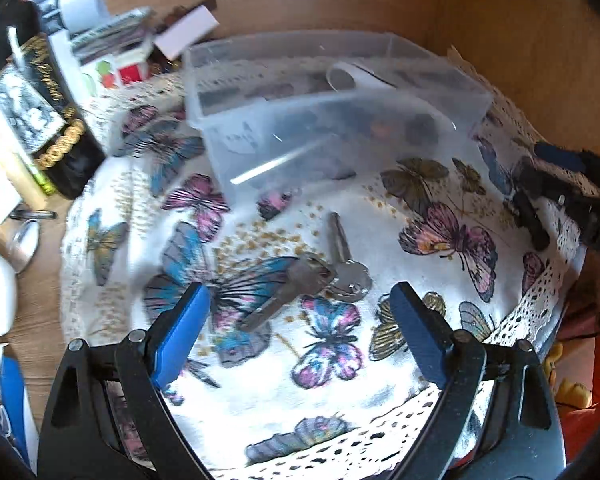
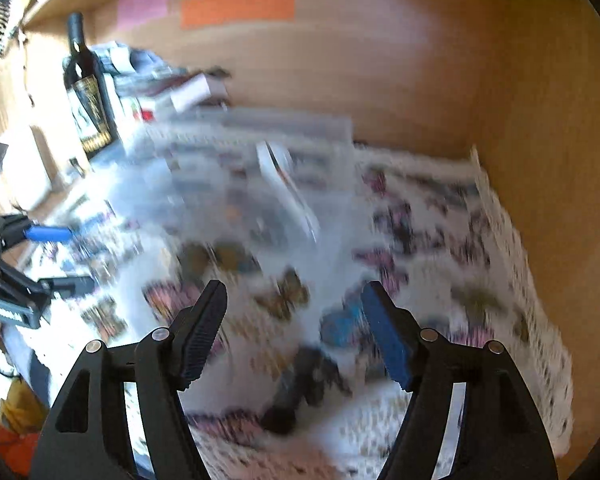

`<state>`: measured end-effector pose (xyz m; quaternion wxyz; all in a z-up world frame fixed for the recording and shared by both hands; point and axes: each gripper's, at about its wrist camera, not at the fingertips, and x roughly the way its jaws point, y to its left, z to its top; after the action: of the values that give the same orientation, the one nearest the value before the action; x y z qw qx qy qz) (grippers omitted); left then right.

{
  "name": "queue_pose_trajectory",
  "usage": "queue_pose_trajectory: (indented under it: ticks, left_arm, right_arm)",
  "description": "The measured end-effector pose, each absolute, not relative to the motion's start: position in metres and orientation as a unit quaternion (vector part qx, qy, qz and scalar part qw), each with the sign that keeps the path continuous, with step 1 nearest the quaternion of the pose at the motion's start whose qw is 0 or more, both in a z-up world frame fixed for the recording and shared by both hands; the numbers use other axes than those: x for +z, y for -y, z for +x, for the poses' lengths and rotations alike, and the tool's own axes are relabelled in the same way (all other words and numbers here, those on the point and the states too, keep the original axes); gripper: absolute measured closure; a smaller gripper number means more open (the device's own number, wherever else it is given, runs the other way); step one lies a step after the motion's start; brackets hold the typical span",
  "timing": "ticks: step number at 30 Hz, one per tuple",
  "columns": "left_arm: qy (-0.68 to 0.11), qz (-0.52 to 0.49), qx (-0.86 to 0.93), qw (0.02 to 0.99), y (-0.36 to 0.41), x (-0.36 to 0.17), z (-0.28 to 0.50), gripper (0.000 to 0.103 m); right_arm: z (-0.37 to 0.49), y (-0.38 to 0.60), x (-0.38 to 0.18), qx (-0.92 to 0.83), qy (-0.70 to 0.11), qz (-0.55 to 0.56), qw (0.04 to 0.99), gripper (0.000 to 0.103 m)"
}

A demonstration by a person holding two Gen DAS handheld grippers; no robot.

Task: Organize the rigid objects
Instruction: 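Grasp the keys with the left tool while the right tool grasps a small black cylinder, then carry the keys with the left tool into the box while the right tool releases the black cylinder there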

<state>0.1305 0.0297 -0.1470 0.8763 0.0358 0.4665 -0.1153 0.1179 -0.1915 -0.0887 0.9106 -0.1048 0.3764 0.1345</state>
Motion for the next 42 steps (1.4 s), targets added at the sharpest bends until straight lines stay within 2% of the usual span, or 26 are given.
queue_pose_trajectory:
  ticks: [4,6,9,14,16,19,21,23,33,42]
  left_arm:
    - [-0.472,0.036,-0.12,0.873,-0.02,-0.151,0.138,0.012]
    - [-0.479,0.028,-0.121,0.869,-0.018,-0.155,0.142,0.024]
    - [-0.472,0.04,-0.116,0.873,-0.011,-0.157,0.145,0.03]
    - [-0.463,0.046,-0.12,0.877,-0.004,-0.156,0.143,0.056]
    - [-0.46,0.044,-0.119,0.879,-0.003,-0.156,0.142,0.064]
    - [-0.458,0.043,-0.123,0.88,-0.002,-0.155,0.141,0.073]
    - [-0.457,0.043,-0.125,0.88,0.001,-0.154,0.14,0.08]
    - [-0.455,0.044,-0.124,0.88,-0.001,-0.154,0.14,0.08]
    - [-0.436,0.029,-0.117,0.892,-0.016,-0.139,0.139,0.08]
    - [-0.379,0.024,-0.108,0.919,-0.031,-0.097,0.123,0.08]
  right_arm:
    - [0.112,0.203,-0.104,0.122,-0.399,-0.086,0.905,0.036]
    - [0.109,0.206,-0.109,0.117,-0.405,-0.08,0.903,0.036]
    - [0.108,0.21,-0.117,0.111,-0.414,-0.072,0.901,0.039]
    - [0.113,0.21,-0.125,0.111,-0.431,-0.067,0.893,0.057]
    - [0.113,0.21,-0.126,0.11,-0.432,-0.068,0.893,0.062]
    - [0.112,0.21,-0.126,0.115,-0.434,-0.066,0.891,0.076]
    - [0.111,0.209,-0.126,0.118,-0.434,-0.066,0.891,0.078]
    - [0.11,0.208,-0.126,0.12,-0.432,-0.068,0.891,0.081]
    - [0.111,0.207,-0.118,0.124,-0.416,-0.051,0.899,0.081]
    - [0.115,0.199,-0.093,0.137,-0.375,-0.054,0.915,0.081]
